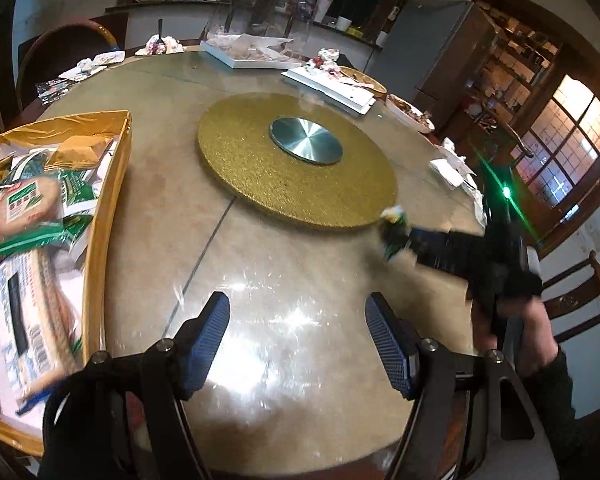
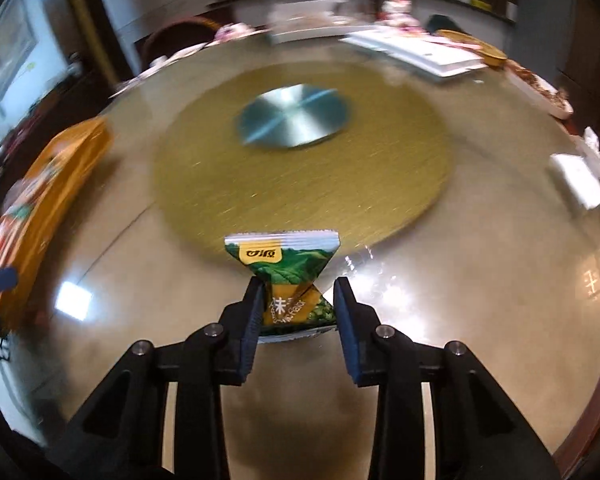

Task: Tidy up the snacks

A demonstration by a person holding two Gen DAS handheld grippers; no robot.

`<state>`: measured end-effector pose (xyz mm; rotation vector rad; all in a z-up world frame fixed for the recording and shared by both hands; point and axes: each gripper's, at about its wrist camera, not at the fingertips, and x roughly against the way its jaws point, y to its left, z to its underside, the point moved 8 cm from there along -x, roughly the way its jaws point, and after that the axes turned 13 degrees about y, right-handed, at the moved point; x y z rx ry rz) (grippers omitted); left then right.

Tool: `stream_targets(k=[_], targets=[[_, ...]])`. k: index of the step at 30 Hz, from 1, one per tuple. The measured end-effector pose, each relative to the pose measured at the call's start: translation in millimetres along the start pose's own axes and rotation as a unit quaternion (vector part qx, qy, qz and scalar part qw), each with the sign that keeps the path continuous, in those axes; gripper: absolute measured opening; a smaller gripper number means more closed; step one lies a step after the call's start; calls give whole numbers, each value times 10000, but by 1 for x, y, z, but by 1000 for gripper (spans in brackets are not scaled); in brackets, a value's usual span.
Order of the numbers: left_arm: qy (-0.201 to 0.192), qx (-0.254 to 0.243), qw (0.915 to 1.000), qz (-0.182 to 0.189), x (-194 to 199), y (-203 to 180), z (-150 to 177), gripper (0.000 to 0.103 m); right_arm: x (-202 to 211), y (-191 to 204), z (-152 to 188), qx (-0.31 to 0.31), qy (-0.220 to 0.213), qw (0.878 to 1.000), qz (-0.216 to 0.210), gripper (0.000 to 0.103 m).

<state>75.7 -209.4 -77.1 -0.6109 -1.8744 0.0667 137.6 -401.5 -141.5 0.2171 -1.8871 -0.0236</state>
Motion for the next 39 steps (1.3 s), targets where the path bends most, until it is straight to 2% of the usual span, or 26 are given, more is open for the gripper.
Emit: stream_targets(k=[3, 7, 10, 13, 15, 16, 17, 19, 20, 23, 26, 27, 31, 34, 35, 36, 39], targets=[[118, -111, 9998, 136, 0, -5, 16, 70, 6, 55, 36, 313, 30, 9993, -181, 37], [335, -249, 9987, 289, -6, -9, 40, 70, 15, 101, 76, 562, 58, 9973, -469, 37], [470, -243, 9971, 552, -10, -11, 57, 68, 20, 125, 99, 696, 28, 9953, -669, 37], [644, -413, 9948, 665, -15, -19, 68, 59, 22, 146, 113, 849, -49, 9928, -847, 38], [681, -471, 9940, 708, -17, -22, 73, 59, 22, 158, 119, 975, -87, 9912, -896, 38], [707, -489, 9937, 719, -18, -23, 74, 53, 23, 164, 123, 1050, -106, 9903, -910, 38], [761, -496, 9938, 633, -22, -22, 75, 44, 24, 168, 125, 1074, -132, 9899, -918, 38], [834, -478, 9938, 551, -27, -20, 77, 39, 25, 170, 127, 1049, -182, 9902, -907, 38], [807, -463, 9937, 624, -25, -20, 78, 32, 26, 170, 129, 1000, -181, 9905, -925, 38], [706, -399, 9949, 606, -22, -16, 79, 31, 28, 170, 132, 826, -176, 9909, -1046, 48], [758, -123, 9926, 939, -23, -8, 80, 30, 29, 176, 136, 831, -213, 9911, -1020, 59], [786, -56, 9916, 1027, -23, -7, 80, 30, 29, 178, 137, 797, -245, 9914, -1012, 60], [864, 181, 9877, 1290, -24, -2, 78, 29, 28, 176, 130, 569, -287, 9925, -1041, 60], [863, 332, 9858, 1400, -23, 3, 78, 28, 26, 181, 129, 649, -309, 9936, -867, 58], [838, 361, 9855, 1427, -22, 4, 79, 28, 26, 182, 128, 664, -315, 9938, -831, 56], [815, 359, 9859, 1413, -21, 5, 79, 28, 26, 181, 128, 670, -326, 9941, -793, 49], [810, 394, 9853, 1452, -21, 5, 80, 28, 25, 178, 126, 566, -328, 9945, -814, 45]])
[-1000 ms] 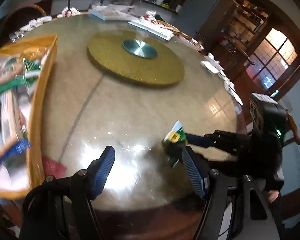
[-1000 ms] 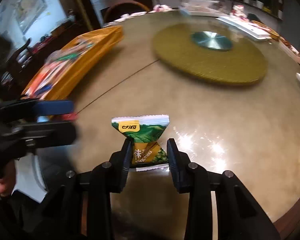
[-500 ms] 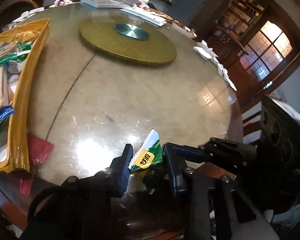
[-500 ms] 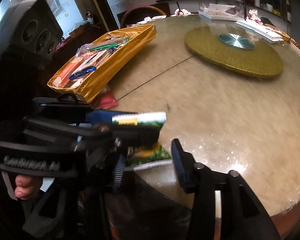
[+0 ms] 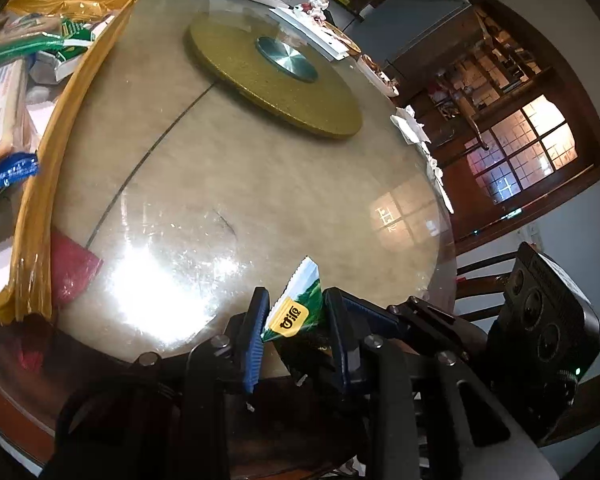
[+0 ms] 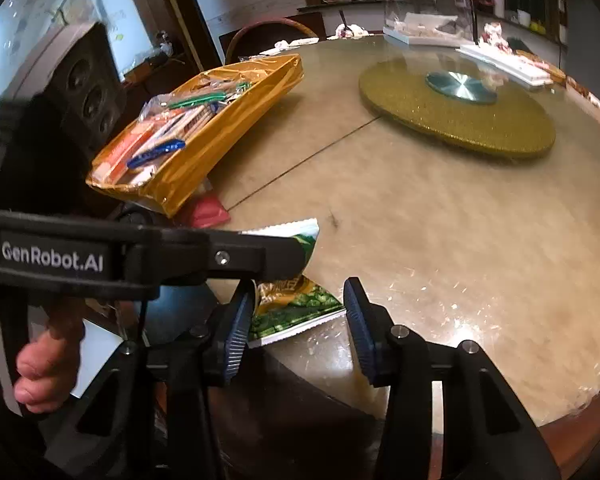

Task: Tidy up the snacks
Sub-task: 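Carry the pea sachet with the left tool into the tray and release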

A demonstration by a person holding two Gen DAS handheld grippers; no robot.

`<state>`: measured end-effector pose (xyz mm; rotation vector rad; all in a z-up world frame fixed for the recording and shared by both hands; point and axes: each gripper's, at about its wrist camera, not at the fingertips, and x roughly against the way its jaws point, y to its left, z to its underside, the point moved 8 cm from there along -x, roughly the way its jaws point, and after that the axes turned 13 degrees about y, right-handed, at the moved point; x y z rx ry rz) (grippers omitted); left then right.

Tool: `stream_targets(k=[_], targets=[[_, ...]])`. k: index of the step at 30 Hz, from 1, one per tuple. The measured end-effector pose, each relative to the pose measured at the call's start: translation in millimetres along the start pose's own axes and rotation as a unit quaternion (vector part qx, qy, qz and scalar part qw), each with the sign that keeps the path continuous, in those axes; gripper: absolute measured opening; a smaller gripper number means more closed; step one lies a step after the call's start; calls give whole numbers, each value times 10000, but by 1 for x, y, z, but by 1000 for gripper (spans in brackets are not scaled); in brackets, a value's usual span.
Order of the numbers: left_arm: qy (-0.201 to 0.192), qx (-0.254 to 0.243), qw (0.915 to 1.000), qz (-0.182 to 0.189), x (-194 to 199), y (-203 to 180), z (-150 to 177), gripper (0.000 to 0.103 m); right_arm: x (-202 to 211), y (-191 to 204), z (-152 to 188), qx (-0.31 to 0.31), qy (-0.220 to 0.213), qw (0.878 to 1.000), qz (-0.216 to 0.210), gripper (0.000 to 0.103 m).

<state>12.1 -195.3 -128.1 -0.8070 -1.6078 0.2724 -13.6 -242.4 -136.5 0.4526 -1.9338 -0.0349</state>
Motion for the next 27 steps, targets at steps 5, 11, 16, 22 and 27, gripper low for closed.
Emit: stream_targets(k=[5, 11, 16, 22, 27], targets=[[-69, -70, 9999, -93, 4, -3, -1, 27, 1, 0, 1, -71, -40, 10000, 41, 44], [-375, -124, 9990, -199, 27, -8, -4, 27, 15, 14, -12, 141, -255, 9996, 62, 43], [-761, -101, 9960, -463, 60, -2, -8, 27, 20, 36, -32, 350, -373, 9987, -84, 43], [-1167, 116, 9902, -762, 109, 23, -11, 27, 17, 79, -67, 787, -507, 9949, -378, 43], [-1527, 419, 9829, -938, 149, 56, -14, 27, 5, 120, -98, 1142, -479, 9904, -614, 43]])
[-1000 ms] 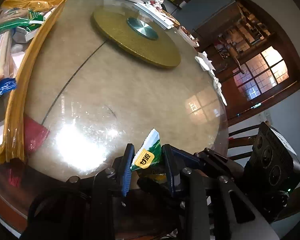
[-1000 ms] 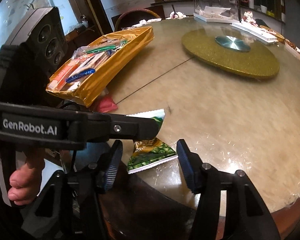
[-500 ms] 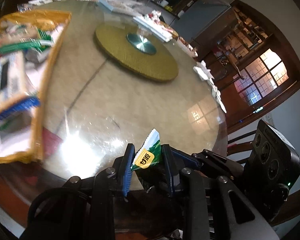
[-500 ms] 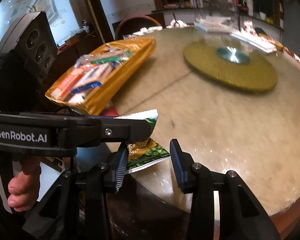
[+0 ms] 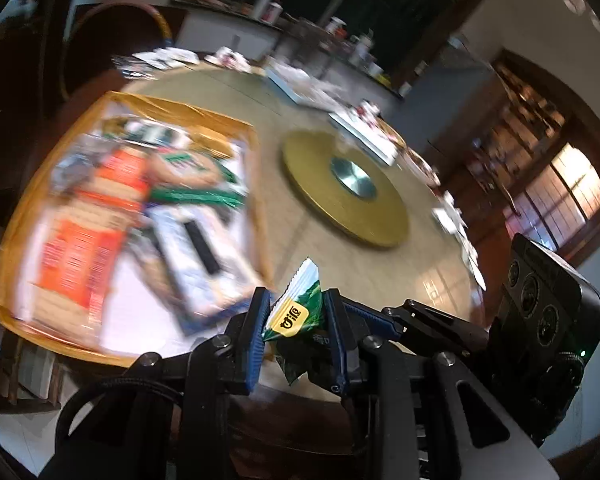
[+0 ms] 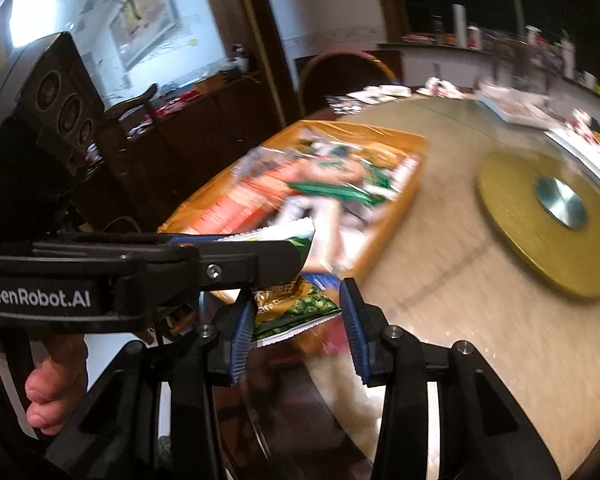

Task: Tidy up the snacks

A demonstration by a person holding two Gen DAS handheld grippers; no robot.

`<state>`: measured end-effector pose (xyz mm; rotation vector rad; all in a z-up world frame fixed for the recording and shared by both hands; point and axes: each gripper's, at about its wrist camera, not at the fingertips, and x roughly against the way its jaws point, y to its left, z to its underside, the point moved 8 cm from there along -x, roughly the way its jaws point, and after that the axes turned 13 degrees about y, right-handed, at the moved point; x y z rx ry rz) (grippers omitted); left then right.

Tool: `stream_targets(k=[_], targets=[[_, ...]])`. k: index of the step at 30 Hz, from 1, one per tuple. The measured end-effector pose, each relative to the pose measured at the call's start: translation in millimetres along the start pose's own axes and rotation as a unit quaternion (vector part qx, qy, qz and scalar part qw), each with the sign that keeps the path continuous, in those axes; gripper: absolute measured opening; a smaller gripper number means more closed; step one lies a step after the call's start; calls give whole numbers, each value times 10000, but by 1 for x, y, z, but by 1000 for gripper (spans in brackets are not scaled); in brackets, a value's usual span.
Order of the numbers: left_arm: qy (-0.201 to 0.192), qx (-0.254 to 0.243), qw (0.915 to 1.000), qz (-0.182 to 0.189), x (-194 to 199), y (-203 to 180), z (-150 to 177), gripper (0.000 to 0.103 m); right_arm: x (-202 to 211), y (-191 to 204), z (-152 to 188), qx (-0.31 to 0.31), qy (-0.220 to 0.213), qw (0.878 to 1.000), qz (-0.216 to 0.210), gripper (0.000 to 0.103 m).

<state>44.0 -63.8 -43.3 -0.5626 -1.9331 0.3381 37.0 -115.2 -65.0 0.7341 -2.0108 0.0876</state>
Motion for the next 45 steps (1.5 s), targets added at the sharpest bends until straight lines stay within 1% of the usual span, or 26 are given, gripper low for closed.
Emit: stream_targets(k=[6, 11, 16, 21, 25, 26, 29, 30, 31, 32, 33, 34, 35, 37, 39, 40, 41, 45], targets=[[-188, 412, 9988, -177, 16, 48, -14, 27, -37, 28, -33, 231, 216, 9993, -186, 43], [-208, 648, 9974, -237, 15, 77, -18, 27, -65, 39, -46, 258, 403, 9984, -301, 43], [-100, 727, 9971, -175, 9, 91, -15, 27, -78, 44, -44, 308, 522, 9981, -122, 44], [-55, 679, 9976, -141, 4, 93, -14, 28, -80, 40, -40, 287, 539, 9981, -26, 44], [-47, 637, 9978, -183, 5, 91, -14, 28, -78, 39, -40, 228, 540, 9983, -25, 45], [-60, 634, 9978, -193, 6, 91, -14, 30, -77, 40, -40, 214, 526, 9984, -26, 45], [-109, 581, 9978, -290, 7, 89, -12, 33, -75, 40, -40, 131, 505, 9986, -39, 46], [-121, 555, 9979, -318, 7, 87, -11, 34, -73, 39, -40, 72, 483, 9988, -64, 48], [-152, 506, 9979, -378, 8, 84, -10, 37, -72, 39, -39, 29, 462, 9989, -76, 50], [-181, 477, 9978, -420, 9, 83, -11, 43, -70, 38, -38, -19, 442, 9990, -63, 57], [-235, 432, 9976, -491, 11, 80, -10, 47, -66, 37, -37, -92, 413, 9991, -16, 64], [-266, 418, 9972, -560, 12, 78, -9, 54, -62, 36, -36, -131, 367, 9992, -1, 66], [-317, 406, 9967, -624, 15, 75, -8, 57, -59, 35, -35, -175, 308, 9994, 8, 71], [-365, 361, 9963, -685, 18, 71, -6, 60, -49, 32, -31, -303, 187, 9994, 40, 75], [-444, 367, 9948, -834, 24, 66, -5, 64, -43, 29, -28, -402, 139, 9991, 70, 82], [-495, 364, 9939, -920, 26, 64, -4, 67, -40, 28, -26, -454, 122, 9989, 93, 82], [-570, 365, 9918, -1086, 29, 63, -3, 69, -38, 26, -23, -513, 128, 9985, 124, 82], [-658, 328, 9855, -1526, 33, 60, 2, 70, -30, 19, -10, -779, 108, 9968, 162, 83]])
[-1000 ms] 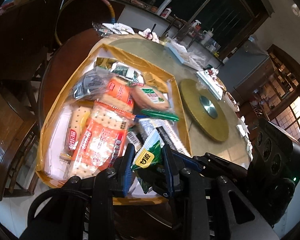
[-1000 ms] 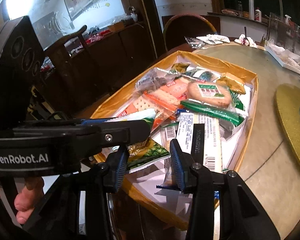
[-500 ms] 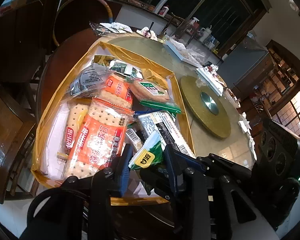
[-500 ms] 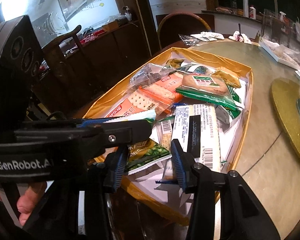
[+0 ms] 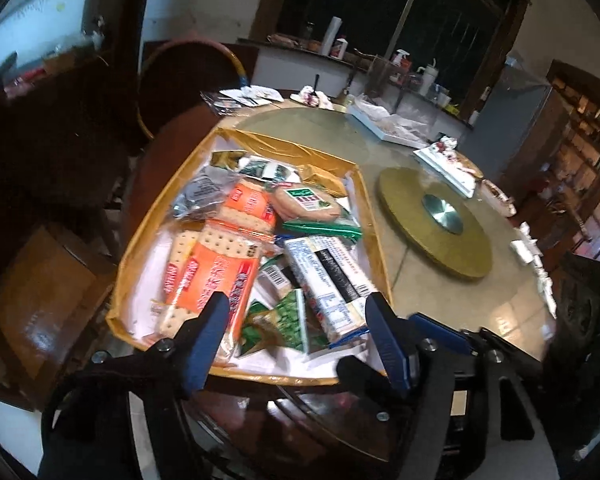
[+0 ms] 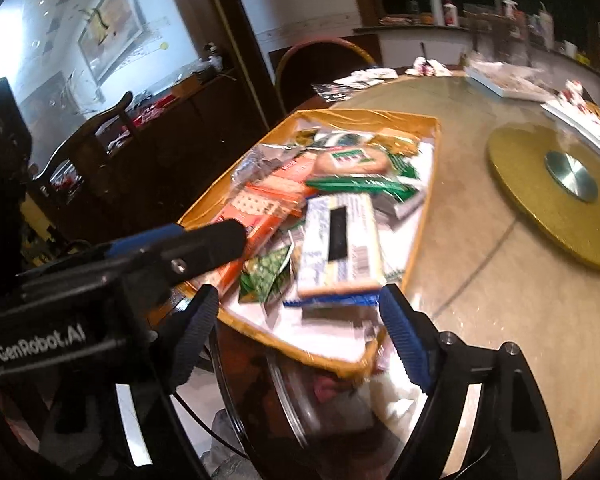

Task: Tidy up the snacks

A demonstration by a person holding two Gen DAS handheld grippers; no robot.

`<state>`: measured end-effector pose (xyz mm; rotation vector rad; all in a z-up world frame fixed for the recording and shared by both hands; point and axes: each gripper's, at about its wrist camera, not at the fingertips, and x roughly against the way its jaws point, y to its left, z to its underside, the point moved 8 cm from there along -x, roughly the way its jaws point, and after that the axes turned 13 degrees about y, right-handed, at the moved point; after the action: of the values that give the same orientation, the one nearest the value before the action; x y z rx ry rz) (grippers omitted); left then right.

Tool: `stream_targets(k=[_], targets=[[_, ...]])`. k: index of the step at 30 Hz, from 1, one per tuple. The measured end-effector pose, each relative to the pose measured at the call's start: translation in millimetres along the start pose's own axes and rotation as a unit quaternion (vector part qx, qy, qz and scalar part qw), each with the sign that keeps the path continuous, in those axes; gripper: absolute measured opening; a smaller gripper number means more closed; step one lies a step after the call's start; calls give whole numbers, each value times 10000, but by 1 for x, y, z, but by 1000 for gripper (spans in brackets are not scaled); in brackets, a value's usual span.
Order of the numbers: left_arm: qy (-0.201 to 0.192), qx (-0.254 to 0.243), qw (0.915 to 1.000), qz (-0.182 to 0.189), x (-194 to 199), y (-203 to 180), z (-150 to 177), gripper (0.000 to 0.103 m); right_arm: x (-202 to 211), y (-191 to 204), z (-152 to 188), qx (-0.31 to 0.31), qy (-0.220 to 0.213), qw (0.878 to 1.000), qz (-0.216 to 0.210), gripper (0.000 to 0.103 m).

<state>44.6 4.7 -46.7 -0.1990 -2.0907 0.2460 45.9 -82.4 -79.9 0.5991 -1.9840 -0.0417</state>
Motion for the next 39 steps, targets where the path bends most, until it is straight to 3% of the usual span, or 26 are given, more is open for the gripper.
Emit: stream_targets(k=[5, 18, 39], targets=[[-117, -137, 9982, -568, 7, 1, 9, 70, 14, -12, 15, -219, -112, 9996, 149, 83], [-356, -188, 9917, -1224, 35, -11, 25, 71, 43, -27, 33, -538, -288, 9973, 414, 83], [-549, 73, 9889, -1378, 60, 12, 53, 71, 64, -1, 56, -480, -389, 9948, 810, 83]])
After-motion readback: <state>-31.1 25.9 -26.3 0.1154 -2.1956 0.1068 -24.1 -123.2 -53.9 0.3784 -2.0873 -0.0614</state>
